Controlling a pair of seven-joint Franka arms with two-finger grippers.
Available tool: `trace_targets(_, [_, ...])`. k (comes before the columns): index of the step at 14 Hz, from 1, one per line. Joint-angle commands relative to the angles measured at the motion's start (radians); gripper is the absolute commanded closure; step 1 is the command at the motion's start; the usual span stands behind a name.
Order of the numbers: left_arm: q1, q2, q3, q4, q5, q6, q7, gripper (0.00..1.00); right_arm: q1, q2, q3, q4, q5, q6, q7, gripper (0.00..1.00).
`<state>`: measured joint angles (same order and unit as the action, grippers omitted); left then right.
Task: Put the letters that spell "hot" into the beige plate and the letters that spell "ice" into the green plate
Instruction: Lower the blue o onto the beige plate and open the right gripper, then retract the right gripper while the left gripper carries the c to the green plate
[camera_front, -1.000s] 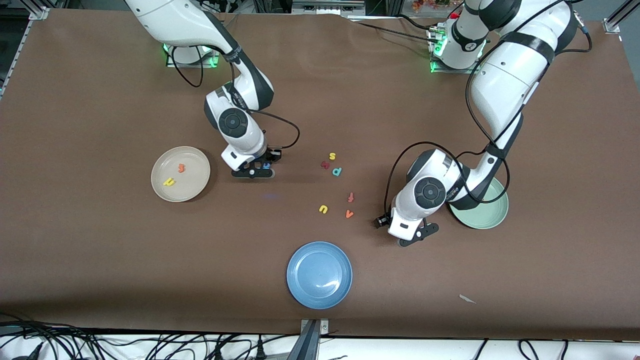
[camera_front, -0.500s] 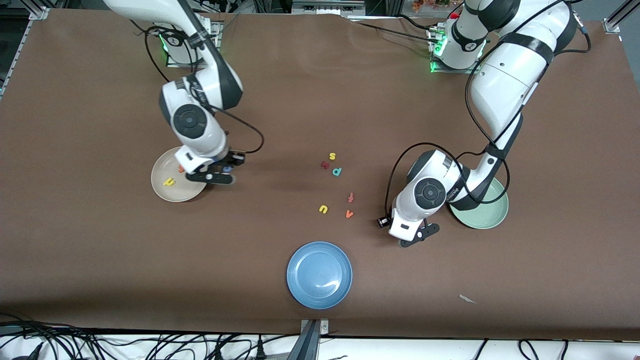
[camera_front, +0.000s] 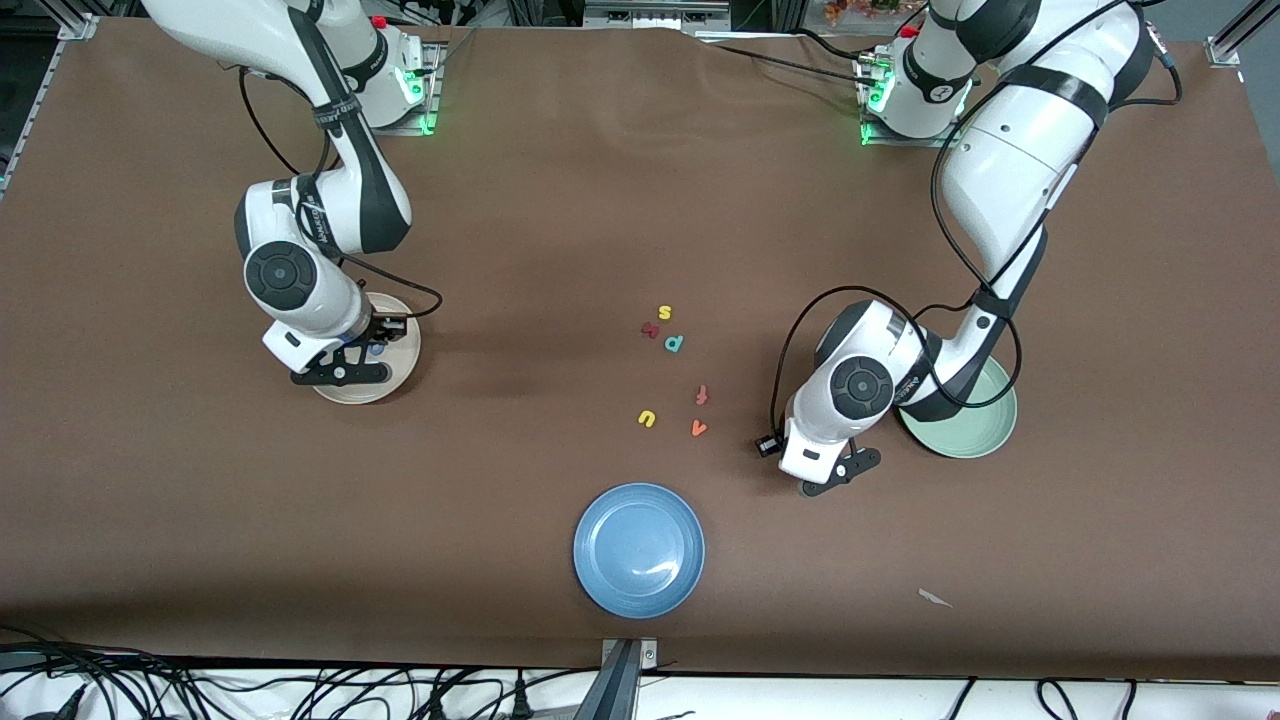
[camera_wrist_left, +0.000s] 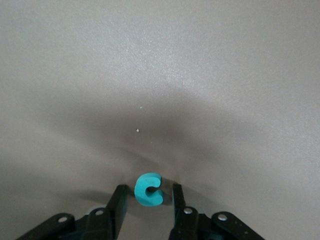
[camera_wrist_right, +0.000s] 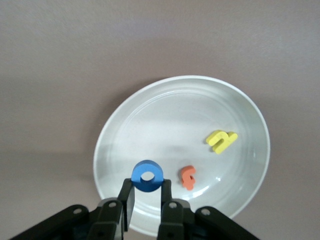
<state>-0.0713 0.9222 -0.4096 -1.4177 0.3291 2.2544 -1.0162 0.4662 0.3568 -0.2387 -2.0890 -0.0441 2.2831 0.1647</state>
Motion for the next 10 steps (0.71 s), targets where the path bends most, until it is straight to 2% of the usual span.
trace_targets(1, [-0.024,0.015,0.031,0.026,-0.009,-0.001,-0.007,0.62,-0.014,0.005,-0.002,-0.072,0.017,0.102,-0.069,0.81])
trace_targets(2, [-0.025,0.015,0.034,0.025,-0.009,-0.001,-0.007,0.64,-0.018,0.01,-0.002,-0.075,0.018,0.107,-0.085,0.81])
trace_targets(3, [-0.025,0.015,0.034,0.025,-0.009,-0.001,-0.007,0.66,-0.026,0.016,-0.002,-0.075,0.02,0.108,-0.096,0.75])
trace_targets(4, [-0.027,0.015,0.034,0.025,-0.009,-0.001,-0.007,0.66,-0.027,0.016,-0.002,-0.074,0.023,0.108,-0.102,0.43])
trace_targets(5, [-0.027,0.015,0.034,0.025,-0.007,-0.001,-0.007,0.69,-0.027,0.014,-0.002,-0.072,0.036,0.108,-0.102,0.31])
trace_targets(8, [-0.027,0.015,0.034,0.025,-0.007,-0.001,-0.007,0.73,-0.027,-0.001,-0.004,-0.059,0.041,0.098,-0.097,0.23])
trace_targets(10, [-0.027,0.014,0.034,0.025,-0.007,-0.001,-0.007,0.75,-0.026,-0.033,-0.005,-0.051,0.041,0.086,-0.097,0.11])
